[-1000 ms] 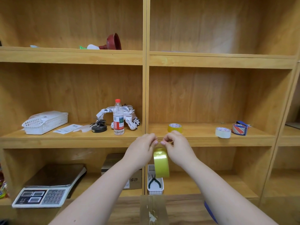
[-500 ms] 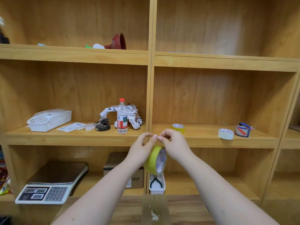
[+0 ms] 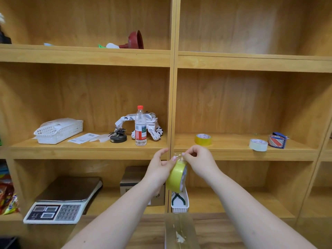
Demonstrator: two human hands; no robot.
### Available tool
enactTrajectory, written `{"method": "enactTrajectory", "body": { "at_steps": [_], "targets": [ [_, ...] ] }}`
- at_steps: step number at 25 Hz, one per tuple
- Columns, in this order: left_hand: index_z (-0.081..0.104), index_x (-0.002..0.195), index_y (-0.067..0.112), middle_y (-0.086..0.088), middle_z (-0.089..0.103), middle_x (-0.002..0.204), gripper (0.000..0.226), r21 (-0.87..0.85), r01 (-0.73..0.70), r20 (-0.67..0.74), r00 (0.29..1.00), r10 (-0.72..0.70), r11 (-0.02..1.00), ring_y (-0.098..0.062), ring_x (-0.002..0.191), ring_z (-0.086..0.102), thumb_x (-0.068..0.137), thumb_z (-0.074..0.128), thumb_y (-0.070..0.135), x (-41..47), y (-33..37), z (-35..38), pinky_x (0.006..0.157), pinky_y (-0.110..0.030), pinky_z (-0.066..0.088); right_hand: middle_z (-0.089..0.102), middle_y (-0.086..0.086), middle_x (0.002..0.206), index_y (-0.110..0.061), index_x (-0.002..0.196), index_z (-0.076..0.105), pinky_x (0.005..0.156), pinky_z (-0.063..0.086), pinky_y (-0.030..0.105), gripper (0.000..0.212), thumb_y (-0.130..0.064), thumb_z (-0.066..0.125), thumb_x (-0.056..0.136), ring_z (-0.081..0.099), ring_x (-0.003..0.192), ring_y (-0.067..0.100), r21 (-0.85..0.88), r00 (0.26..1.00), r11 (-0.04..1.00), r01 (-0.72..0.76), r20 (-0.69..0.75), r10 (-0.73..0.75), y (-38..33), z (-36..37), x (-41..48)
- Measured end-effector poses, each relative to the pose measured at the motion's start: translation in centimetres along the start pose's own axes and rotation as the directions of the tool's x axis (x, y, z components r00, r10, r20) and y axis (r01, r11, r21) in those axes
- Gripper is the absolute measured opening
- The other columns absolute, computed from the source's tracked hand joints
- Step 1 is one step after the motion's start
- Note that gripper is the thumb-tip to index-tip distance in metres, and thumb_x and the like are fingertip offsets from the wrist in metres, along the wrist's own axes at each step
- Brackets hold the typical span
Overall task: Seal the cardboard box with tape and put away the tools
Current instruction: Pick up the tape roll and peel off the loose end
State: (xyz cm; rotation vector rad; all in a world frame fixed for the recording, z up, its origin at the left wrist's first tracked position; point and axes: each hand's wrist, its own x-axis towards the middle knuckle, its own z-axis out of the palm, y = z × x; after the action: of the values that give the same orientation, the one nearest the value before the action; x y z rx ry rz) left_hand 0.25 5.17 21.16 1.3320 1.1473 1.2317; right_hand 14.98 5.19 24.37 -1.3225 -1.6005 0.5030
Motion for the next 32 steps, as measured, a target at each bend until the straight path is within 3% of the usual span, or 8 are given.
{"method": "enactTrajectory", "body": {
  "at_steps": [8,13,17,22,25,27,29,32],
  "targets": [
    [0.045,0.131,0.035,-0.003,0.076,0.092,0.041,0.038,-0.074,0.029,0.997,0.073,0.997,-0.028,0.094,0.069,0.094,0.057,0.022,1.2,-1.6,-0.8,0.081,-0.038,0.055,0.058,-0.004,0.068,-0.011,0.074,0.062,0.058,0.038,0.025,0.014,-0.019,0.066,0.084,0.051,0.065,0.01,0.104,0.986,0.981,-0.164,0.008,0.164,2.5,2.5,0.7],
    [0.041,0.127,0.036,-0.001,0.073,0.093,0.038,0.058,-0.057,0.064,0.997,0.053,0.997,-0.016,0.086,0.065,0.095,0.053,0.019,2.8,-3.1,-1.7,0.074,-0.029,0.051,0.064,-0.001,0.077,-0.006,0.079,0.065,0.06,0.038,0.023,0.012,-0.017,0.069,0.081,0.056,0.073,0.011,0.186,0.973,0.955,-0.232,0.036,0.229,3.9,4.0,1.4],
    [0.047,0.124,0.031,-0.005,0.064,0.086,0.031,0.076,-0.042,0.043,0.998,0.039,0.996,-0.016,0.075,0.058,0.096,0.048,0.018,4.3,-4.6,-1.2,0.07,-0.032,0.05,0.064,-0.001,0.077,-0.01,0.08,0.067,0.063,0.043,0.024,0.01,-0.019,0.07,0.081,0.055,0.071,0.011,0.21,0.968,0.946,-0.248,0.077,0.237,6.1,4.6,1.8],
    [0.05,0.118,0.03,-0.013,0.069,0.094,0.028,0.175,-0.028,0.046,0.999,0.02,0.984,-0.017,0.079,0.061,0.096,0.04,0.015,6.5,-7.6,0.8,0.075,-0.036,0.051,0.057,-0.003,0.068,-0.011,0.077,0.067,0.06,0.042,0.02,0.008,-0.017,0.073,0.079,0.05,0.064,0.009,0.192,0.968,0.951,-0.241,0.123,0.221,10.5,4.5,2.3],
    [0.047,0.117,0.029,0.0,0.069,0.08,0.024,0.224,-0.021,0.087,0.996,0.001,0.974,-0.012,0.072,0.058,0.097,0.044,0.016,7.7,-8.9,2.5,0.065,-0.024,0.047,0.059,0.0,0.073,-0.014,0.08,0.068,0.061,0.044,0.017,0.009,-0.014,0.076,0.075,0.051,0.067,0.011,0.152,0.969,0.965,-0.216,0.152,0.193,13.4,3.6,3.1],
    [0.044,0.119,0.028,0.005,0.068,0.077,0.026,0.285,-0.057,0.127,0.992,0.021,0.957,-0.01,0.068,0.056,0.097,0.047,0.015,8.5,-9.4,3.8,0.055,-0.013,0.045,0.067,0.0,0.093,-0.023,0.091,0.07,0.077,0.05,0.025,0.023,-0.015,0.079,0.072,0.058,0.086,0.012,0.091,0.966,0.975,-0.2,0.185,0.181,15.7,2.8,4.1],
    [0.04,0.123,0.027,0.006,0.064,0.072,0.032,0.374,-0.12,0.182,0.982,0.054,0.92,-0.008,0.062,0.053,0.095,0.048,0.013,9.2,-9.7,5.1,0.051,-0.009,0.041,0.064,-0.004,0.115,-0.033,0.107,0.065,0.094,0.047,0.032,0.042,-0.017,0.08,0.071,0.055,0.11,0.01,0.059,0.935,0.971,-0.233,0.288,0.207,17.4,1.9,5.0],
    [0.039,0.121,0.034,0.001,0.065,0.079,0.034,0.475,-0.21,0.285,0.956,0.077,0.855,-0.008,0.068,0.058,0.095,0.049,0.014,10.5,-9.9,7.5,0.06,-0.018,0.047,0.053,-0.007,0.125,-0.036,0.123,0.052,0.095,0.043,0.028,0.067,-0.025,0.085,0.065,0.049,0.119,0.01,0.07,0.849,0.945,-0.32,0.463,0.253,19.6,0.3,6.3]
  ]
}}
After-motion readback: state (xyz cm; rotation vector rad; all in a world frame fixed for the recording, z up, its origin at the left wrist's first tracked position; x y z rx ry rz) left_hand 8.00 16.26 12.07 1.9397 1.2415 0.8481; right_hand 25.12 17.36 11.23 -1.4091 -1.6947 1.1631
